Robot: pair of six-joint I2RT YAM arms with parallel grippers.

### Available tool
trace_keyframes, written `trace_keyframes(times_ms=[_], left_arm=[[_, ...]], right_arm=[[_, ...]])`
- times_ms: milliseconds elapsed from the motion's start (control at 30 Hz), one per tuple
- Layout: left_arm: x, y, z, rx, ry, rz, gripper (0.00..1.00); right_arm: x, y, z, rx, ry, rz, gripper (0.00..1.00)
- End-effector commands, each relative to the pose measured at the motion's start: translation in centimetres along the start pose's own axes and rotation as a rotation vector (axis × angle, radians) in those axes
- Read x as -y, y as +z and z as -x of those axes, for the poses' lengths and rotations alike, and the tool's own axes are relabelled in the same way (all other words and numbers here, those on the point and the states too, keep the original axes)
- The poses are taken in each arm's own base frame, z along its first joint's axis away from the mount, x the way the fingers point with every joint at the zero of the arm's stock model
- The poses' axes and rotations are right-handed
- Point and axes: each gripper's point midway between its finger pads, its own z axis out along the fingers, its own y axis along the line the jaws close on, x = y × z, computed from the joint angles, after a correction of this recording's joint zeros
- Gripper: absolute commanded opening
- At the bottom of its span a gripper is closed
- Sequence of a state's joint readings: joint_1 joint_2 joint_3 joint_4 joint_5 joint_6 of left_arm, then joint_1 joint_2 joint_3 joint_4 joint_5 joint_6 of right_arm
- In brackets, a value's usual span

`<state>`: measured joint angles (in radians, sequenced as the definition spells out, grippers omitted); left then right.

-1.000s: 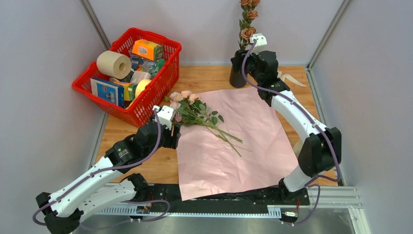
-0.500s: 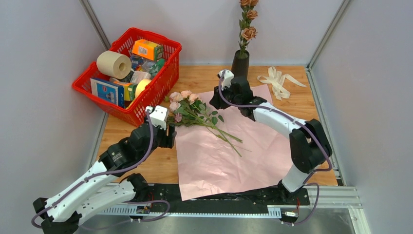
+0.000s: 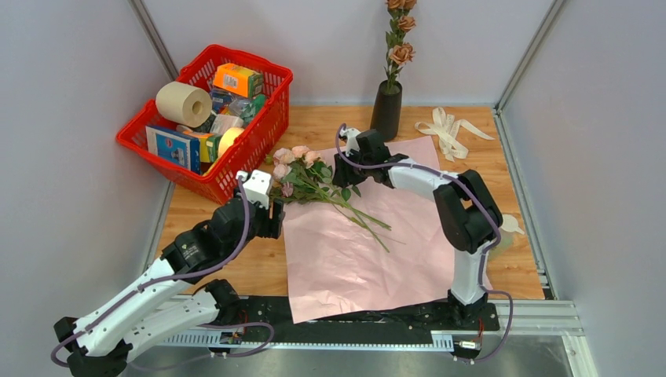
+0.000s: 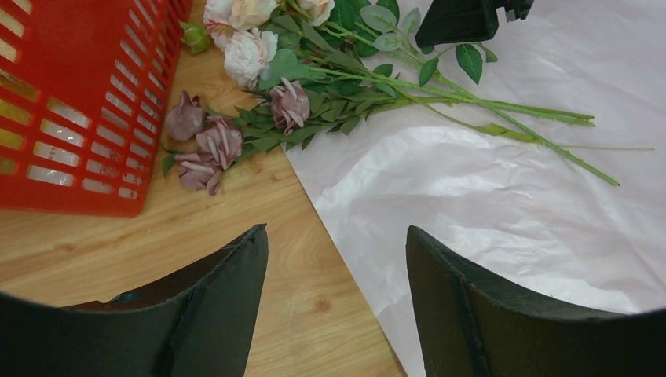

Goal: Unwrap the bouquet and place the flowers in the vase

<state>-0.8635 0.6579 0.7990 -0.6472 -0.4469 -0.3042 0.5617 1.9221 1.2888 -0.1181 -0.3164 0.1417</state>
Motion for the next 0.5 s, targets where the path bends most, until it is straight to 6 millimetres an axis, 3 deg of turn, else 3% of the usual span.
trace_keyframes(times_ms=[0, 467], left_arm=[[0.0, -0.3, 1.3, 0.034, 0.001, -0.004, 0.73], [-0.1, -0.4, 1.4, 0.036, -0.002, 0.0, 0.73]], right_arm=[[-1.2, 1.1, 0.9, -0.015, -0.059, 0.055, 0.48], [-0.6, 4.0, -1.5, -0.096, -0.088, 0.008, 0.44]])
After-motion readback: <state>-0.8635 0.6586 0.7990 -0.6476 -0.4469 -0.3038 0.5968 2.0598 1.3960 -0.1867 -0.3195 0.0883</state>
